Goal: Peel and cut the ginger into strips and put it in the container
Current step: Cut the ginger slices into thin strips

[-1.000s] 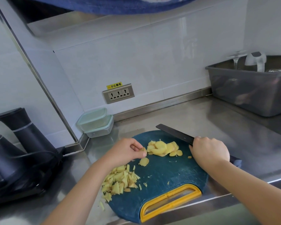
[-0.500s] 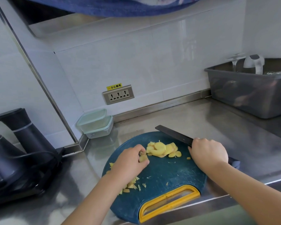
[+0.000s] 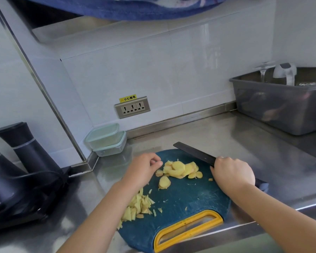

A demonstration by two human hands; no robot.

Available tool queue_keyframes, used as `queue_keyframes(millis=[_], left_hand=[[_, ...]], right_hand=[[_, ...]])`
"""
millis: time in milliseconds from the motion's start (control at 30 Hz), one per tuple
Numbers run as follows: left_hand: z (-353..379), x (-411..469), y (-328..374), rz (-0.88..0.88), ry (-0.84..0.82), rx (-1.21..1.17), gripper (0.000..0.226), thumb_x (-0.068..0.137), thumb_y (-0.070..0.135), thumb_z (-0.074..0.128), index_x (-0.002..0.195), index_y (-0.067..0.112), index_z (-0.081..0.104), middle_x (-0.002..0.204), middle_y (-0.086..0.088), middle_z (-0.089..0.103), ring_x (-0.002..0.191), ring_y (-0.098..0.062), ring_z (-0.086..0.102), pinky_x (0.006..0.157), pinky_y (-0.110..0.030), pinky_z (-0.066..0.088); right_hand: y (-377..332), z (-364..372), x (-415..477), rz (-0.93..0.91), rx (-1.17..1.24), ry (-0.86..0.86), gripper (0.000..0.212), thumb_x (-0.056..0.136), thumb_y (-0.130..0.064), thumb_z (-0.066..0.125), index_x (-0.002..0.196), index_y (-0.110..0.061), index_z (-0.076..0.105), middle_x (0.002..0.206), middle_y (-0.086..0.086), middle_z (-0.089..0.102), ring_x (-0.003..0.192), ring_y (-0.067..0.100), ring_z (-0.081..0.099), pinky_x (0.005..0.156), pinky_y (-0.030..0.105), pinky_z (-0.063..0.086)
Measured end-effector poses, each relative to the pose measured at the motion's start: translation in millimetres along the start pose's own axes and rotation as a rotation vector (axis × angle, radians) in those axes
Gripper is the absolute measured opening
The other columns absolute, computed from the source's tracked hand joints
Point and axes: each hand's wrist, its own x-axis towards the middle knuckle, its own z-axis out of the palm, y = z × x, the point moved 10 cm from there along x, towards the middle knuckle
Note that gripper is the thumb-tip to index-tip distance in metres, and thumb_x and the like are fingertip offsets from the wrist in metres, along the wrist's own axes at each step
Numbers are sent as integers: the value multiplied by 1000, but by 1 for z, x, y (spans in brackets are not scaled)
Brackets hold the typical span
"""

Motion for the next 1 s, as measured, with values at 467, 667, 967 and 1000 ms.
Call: queue_keyframes(millis=[467,667,967,1000], left_hand=[[31,10,16,158,-153,140,25,93,14,49,72,19,62,53,9,41,47,-7,32,50,-22,29],[24,11,19,150,-115,273,23,87,8,45,78,3,66,61,-3,49,50,-14,34,50,-27,32],[17,-37,45,333,77,602,10,85,11,61,85,17,69,70,1,59,66,-16,56,58,-29,43],[18,-44,49,365,115,618,10,82,15,67,90,18,72,72,3,63,66,-15,59,56,-27,44]], right_hand=[[2,2,1,3,19,5,32,103,-33,32,105,-17,60,95,-2,67,85,19,66,65,27,48],[-1,2,2,-1,-12,-8,32,103,-34,32,104,-16,59,97,-1,67,87,22,66,59,27,40],[-1,-1,0,-2,0,-8,32,103,-32,33,104,-15,61,96,0,67,86,22,65,60,27,41],[-1,-1,0,-1,6,-9,32,103,-32,33,104,-15,61,96,0,67,87,22,65,61,27,42]])
